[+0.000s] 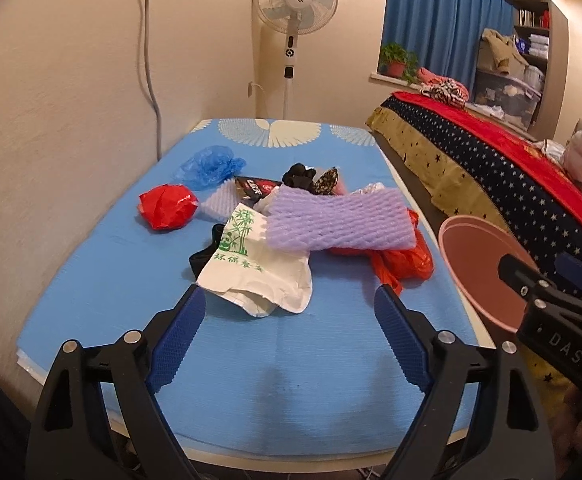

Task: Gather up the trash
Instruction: 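Move both tools toward the pile of trash on the blue mattress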

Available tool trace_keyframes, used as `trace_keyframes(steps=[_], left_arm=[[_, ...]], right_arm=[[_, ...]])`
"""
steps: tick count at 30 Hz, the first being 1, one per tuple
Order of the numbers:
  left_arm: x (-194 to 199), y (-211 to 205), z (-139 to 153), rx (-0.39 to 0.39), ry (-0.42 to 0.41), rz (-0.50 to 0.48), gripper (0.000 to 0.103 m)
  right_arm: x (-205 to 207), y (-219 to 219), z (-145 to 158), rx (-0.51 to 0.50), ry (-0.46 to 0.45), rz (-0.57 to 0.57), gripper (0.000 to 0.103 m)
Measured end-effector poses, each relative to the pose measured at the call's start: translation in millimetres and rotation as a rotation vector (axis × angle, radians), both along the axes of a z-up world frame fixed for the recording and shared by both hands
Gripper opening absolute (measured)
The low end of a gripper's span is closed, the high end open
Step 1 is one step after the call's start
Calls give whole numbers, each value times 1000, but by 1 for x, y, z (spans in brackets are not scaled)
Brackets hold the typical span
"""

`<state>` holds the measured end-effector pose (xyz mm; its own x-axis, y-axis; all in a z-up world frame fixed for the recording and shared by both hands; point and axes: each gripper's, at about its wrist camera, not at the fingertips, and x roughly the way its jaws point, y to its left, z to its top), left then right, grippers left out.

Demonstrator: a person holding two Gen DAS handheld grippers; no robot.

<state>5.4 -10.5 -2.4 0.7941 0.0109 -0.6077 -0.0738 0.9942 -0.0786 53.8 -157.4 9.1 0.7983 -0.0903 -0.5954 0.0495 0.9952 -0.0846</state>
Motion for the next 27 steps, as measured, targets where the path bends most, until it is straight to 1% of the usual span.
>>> trace_keyframes(steps=[19, 27], left_arm=[[-1, 1, 0, -15, -2, -1, 83], [0, 1, -1, -33, -4, -9, 83]], right_arm=[[0, 3, 1, -5, -1, 4, 83], [0, 3, 1, -6, -2, 6, 83]])
